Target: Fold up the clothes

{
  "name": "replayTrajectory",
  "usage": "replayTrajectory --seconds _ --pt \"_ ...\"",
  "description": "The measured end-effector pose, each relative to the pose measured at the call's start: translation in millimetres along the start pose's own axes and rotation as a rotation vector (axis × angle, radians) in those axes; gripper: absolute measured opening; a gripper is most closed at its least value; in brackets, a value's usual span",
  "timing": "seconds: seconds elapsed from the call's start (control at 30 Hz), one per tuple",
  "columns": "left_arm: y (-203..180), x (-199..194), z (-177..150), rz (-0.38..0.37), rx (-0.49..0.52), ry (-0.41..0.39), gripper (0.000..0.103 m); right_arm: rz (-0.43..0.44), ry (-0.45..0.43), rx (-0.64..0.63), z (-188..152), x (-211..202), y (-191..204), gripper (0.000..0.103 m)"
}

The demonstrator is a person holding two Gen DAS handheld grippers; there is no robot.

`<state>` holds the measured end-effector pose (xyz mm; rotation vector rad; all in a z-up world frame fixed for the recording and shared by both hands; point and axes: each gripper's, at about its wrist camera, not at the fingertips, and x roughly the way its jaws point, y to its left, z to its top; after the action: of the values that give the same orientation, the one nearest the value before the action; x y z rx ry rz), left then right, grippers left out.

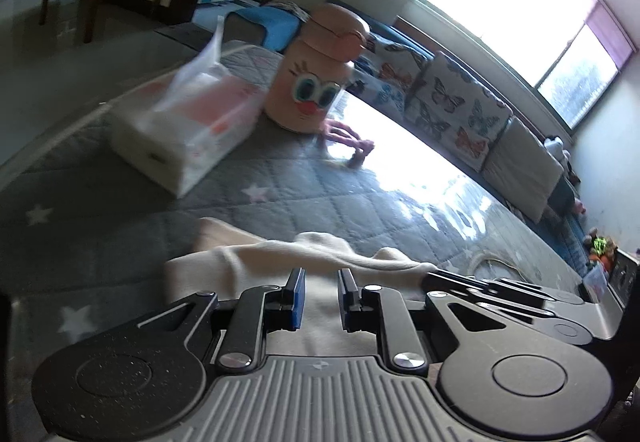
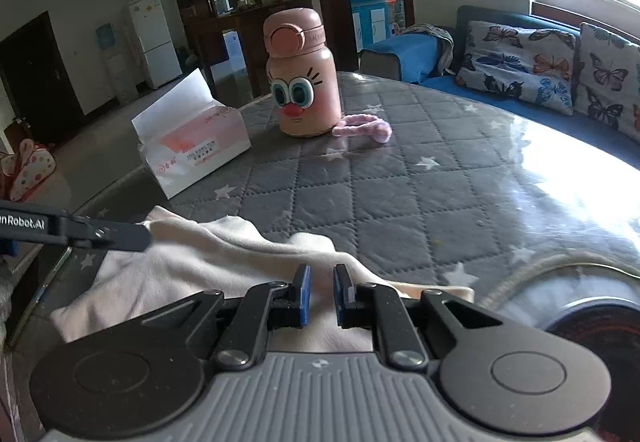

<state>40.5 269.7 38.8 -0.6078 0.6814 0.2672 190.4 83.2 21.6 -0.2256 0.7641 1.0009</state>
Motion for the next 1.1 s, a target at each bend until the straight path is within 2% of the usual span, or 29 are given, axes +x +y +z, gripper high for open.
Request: replayTrajectory --seconds 0.27,0.57,0.83,1.1 --pt "3 35 4 0.038 -0.018 0.052 0.018 0.003 0.014 -0.001 1 16 0 0.012" --pt "-4 10 -3 0.014 0.014 0.024 0.019 0.025 0.031 -0.042 -9 -24 -3 0.012" --pt "-9 -19 -32 -0.010 0.064 0.049 0.019 0.053 0.050 -0.092 -35 -64 6 0.012" --pt "-3 -37 -62 0.016 0.082 0.066 0.019 0.037 0.076 -0.083 -64 -67 2 0.012"
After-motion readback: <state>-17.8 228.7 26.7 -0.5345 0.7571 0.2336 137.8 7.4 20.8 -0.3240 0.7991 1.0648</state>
